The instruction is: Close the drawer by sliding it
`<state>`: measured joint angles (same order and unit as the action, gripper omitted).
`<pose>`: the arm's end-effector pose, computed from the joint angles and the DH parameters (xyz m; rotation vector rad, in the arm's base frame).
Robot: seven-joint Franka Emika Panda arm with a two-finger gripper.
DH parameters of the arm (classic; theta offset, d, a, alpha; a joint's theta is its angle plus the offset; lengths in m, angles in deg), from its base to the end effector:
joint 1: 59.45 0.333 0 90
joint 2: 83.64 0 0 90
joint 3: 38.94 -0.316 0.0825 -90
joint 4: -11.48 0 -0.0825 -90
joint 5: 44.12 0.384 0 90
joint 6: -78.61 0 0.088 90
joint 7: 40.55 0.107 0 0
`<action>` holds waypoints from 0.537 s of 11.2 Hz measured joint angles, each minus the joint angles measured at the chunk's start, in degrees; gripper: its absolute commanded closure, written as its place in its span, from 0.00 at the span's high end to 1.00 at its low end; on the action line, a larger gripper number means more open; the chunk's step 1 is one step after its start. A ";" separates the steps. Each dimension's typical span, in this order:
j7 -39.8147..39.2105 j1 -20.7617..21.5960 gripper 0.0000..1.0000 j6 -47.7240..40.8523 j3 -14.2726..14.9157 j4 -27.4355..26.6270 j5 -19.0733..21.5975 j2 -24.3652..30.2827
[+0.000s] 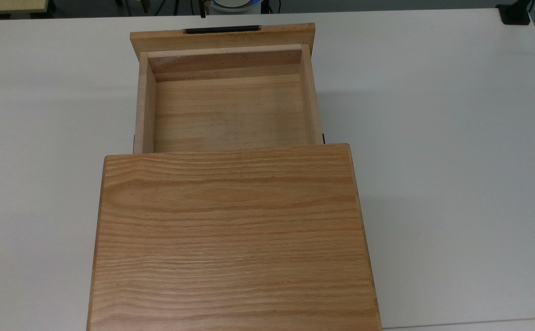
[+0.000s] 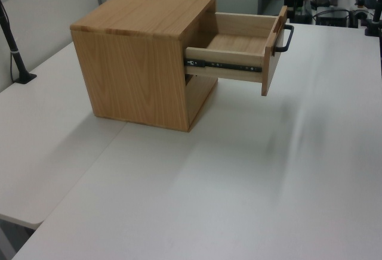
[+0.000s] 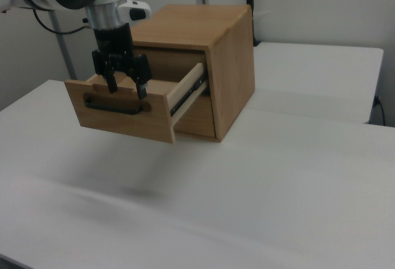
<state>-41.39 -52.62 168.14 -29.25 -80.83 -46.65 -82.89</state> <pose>0.5477 -0.0327 0.6120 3.0998 -0.0539 -0.0573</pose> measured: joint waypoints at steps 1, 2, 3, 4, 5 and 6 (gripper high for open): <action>0.00 0.00 1.00 0.00 0.00 0.00 0.00 0.00; 0.00 -0.06 1.00 0.00 0.03 0.00 0.00 0.00; 0.00 -0.14 1.00 0.00 0.05 0.00 0.00 0.00; 0.00 -0.21 1.00 0.00 0.05 0.00 0.00 0.00; 0.00 -0.34 1.00 0.00 0.06 0.01 0.00 0.02; 0.00 -0.64 1.00 0.00 0.07 0.01 0.00 0.04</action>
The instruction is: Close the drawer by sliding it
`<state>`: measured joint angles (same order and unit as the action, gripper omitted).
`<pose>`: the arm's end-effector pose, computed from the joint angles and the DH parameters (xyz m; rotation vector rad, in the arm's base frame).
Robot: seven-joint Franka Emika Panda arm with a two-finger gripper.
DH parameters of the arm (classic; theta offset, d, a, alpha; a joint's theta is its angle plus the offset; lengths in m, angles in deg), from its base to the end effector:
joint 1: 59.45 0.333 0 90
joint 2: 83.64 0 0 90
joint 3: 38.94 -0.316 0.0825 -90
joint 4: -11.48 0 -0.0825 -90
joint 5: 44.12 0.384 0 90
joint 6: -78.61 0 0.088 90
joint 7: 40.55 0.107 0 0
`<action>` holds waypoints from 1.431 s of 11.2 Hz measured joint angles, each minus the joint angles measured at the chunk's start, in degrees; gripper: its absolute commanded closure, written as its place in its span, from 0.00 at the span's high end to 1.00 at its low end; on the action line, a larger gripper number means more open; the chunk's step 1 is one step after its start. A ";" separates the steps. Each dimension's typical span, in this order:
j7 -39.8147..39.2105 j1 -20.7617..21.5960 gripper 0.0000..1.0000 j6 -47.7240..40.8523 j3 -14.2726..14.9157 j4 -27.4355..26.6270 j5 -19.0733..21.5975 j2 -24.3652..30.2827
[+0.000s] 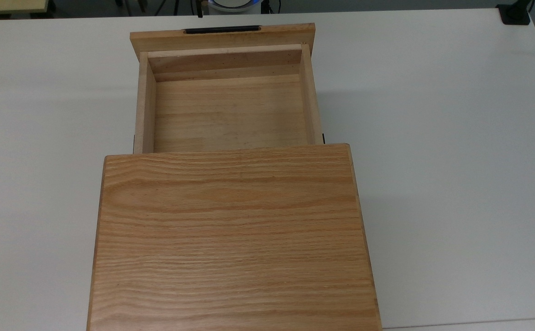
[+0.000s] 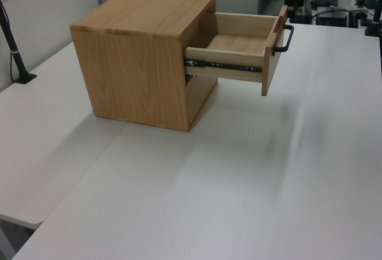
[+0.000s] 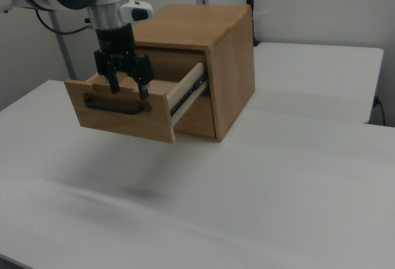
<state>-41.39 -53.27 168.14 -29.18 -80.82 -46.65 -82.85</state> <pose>0.5471 -0.0396 0.6125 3.0998 -0.0734 -0.0563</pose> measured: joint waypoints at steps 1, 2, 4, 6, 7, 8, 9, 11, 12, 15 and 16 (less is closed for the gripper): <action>0.00 -0.42 1.00 0.00 0.01 0.02 0.00 0.03; 0.00 -0.74 1.00 0.00 0.01 0.03 0.00 0.07; 0.00 -0.88 1.00 0.00 0.01 0.08 0.00 0.10; 0.00 -1.52 1.00 0.00 0.04 0.22 0.00 0.13; 0.00 -1.85 1.00 0.00 0.05 0.26 0.00 0.13; 0.00 -2.00 1.00 0.00 0.05 0.28 0.00 0.13; 0.00 -2.02 1.00 0.00 0.05 0.33 0.00 0.13; 0.00 -2.02 1.00 0.00 0.05 0.41 0.00 0.13; 0.00 -2.02 1.00 0.00 0.05 0.44 0.00 0.13; 0.00 -2.02 1.00 0.00 0.05 0.45 0.00 0.13; 0.00 -2.02 1.00 0.00 0.05 0.46 0.00 0.13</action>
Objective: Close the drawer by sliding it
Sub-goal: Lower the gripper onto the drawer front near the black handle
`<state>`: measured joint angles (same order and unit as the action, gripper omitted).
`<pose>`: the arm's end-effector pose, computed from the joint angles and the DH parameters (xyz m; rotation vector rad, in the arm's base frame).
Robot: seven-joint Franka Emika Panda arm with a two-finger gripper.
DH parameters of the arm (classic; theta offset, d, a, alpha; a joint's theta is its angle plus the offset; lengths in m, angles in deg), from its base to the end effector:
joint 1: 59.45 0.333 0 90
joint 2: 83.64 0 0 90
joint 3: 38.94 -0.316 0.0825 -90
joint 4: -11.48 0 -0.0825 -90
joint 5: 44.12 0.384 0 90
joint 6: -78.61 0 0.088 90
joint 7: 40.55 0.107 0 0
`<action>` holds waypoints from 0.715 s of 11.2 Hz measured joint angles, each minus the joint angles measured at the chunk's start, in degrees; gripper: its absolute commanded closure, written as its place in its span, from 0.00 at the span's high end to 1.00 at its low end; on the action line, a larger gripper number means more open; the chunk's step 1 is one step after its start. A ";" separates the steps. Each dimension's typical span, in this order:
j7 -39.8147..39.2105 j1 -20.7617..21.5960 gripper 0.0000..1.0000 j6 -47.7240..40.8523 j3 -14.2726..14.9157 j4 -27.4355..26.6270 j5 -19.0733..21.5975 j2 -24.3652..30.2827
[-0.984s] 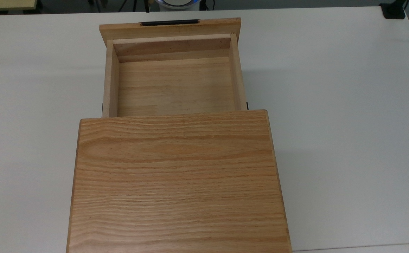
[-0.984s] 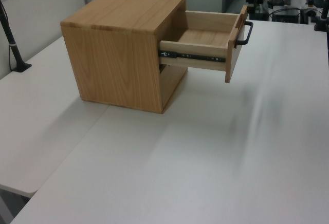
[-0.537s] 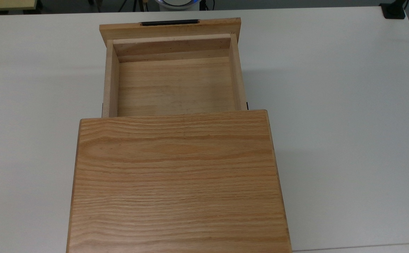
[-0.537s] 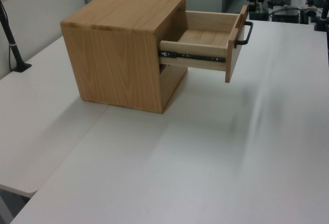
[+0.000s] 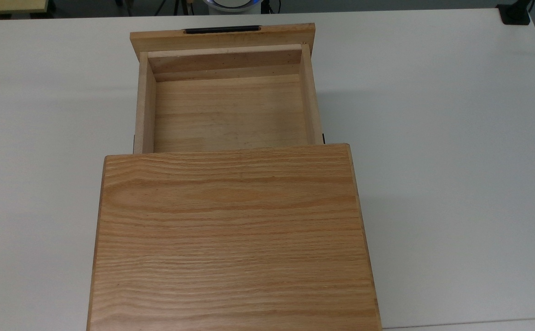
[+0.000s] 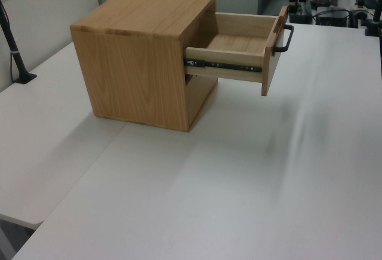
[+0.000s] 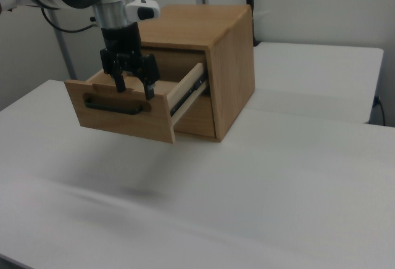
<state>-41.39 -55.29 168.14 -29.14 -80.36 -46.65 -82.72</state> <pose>0.5449 -0.0594 0.6175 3.0986 -0.1295 -0.0416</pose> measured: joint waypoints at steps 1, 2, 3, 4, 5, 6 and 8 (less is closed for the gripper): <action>0.00 -0.05 1.00 0.00 0.00 0.00 0.00 0.00; 0.00 -0.22 1.00 0.00 0.01 0.00 0.00 0.00; 0.00 -0.42 1.00 0.00 0.02 0.00 0.00 0.00; 0.00 -0.53 1.00 0.00 0.02 0.00 0.00 0.00; 0.00 -0.59 1.00 0.00 0.02 0.00 0.00 0.00; 0.00 -0.64 1.00 0.00 0.02 0.00 0.00 0.00; 0.00 -0.84 1.00 0.00 0.05 0.01 0.00 0.00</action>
